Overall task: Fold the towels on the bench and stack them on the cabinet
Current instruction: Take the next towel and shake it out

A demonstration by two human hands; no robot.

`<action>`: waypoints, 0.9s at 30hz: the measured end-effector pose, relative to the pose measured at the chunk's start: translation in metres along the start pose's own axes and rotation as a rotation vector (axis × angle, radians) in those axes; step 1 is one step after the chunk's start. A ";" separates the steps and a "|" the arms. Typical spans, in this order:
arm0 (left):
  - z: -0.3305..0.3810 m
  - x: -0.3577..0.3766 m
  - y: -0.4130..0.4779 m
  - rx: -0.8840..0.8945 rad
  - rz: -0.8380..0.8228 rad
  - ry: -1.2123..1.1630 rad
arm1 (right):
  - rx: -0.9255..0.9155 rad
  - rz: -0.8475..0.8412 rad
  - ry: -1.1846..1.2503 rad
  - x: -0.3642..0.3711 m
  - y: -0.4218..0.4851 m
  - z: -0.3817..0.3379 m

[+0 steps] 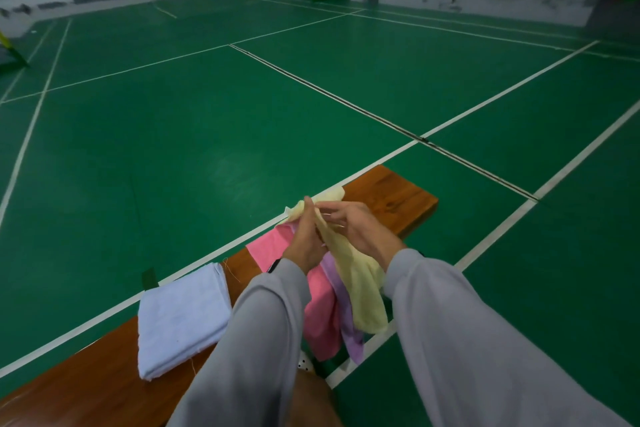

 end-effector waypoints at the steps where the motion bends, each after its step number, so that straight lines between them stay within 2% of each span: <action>1: 0.008 0.003 -0.001 0.027 -0.005 -0.063 | 0.014 -0.028 -0.042 -0.002 -0.004 -0.002; 3: 0.019 0.007 -0.006 0.081 0.028 -0.076 | 0.031 -0.047 -0.100 -0.003 -0.010 -0.002; 4: 0.023 0.006 -0.006 0.121 0.090 -0.061 | 0.040 -0.003 -0.093 -0.002 -0.013 -0.002; 6: 0.033 0.001 -0.008 0.219 0.235 -0.014 | 0.016 0.207 -0.079 -0.002 -0.012 0.002; 8: 0.045 0.000 -0.020 0.287 0.233 0.002 | -0.007 0.424 -0.205 -0.005 -0.004 0.004; 9: 0.052 0.001 -0.030 0.298 0.210 -0.013 | 0.020 0.454 -0.291 -0.009 0.005 0.008; 11: 0.068 0.000 -0.047 0.298 0.125 -0.064 | 0.123 0.362 -0.305 -0.021 0.033 0.023; 13: 0.088 -0.002 -0.065 0.295 -0.010 -0.099 | 0.163 0.170 -0.261 -0.019 0.050 0.032; 14: 0.097 -0.003 -0.074 0.305 -0.077 -0.105 | 0.209 0.078 -0.242 -0.006 0.031 0.021; 15: 0.106 -0.004 -0.083 0.317 -0.132 -0.094 | 0.243 0.057 -0.212 0.013 0.002 0.003; 17: 0.119 -0.010 -0.099 0.312 -0.167 -0.053 | 0.278 -0.071 -0.127 0.031 -0.018 -0.010; 19: 0.118 -0.025 -0.106 0.276 -0.117 0.010 | 0.285 -0.190 -0.093 0.045 -0.029 -0.020; 21: 0.106 -0.046 -0.105 0.231 -0.022 0.161 | 0.206 -0.198 -0.045 0.060 -0.031 -0.030; 24: 0.105 -0.070 -0.104 0.268 0.113 0.314 | 0.058 -0.019 0.028 0.070 -0.027 -0.048; 27: 0.135 -0.081 -0.129 0.401 0.212 0.131 | -0.106 0.161 0.131 0.066 -0.018 -0.071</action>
Point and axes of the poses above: each hand's wrist, its own y-axis towards the middle knuckle, its own x-axis out of the palm, z = x × y, the point moved 1 cm from there along y, towards the middle knuckle, and after that the axes turned 2 degrees about -x, right-handed, at the moved point
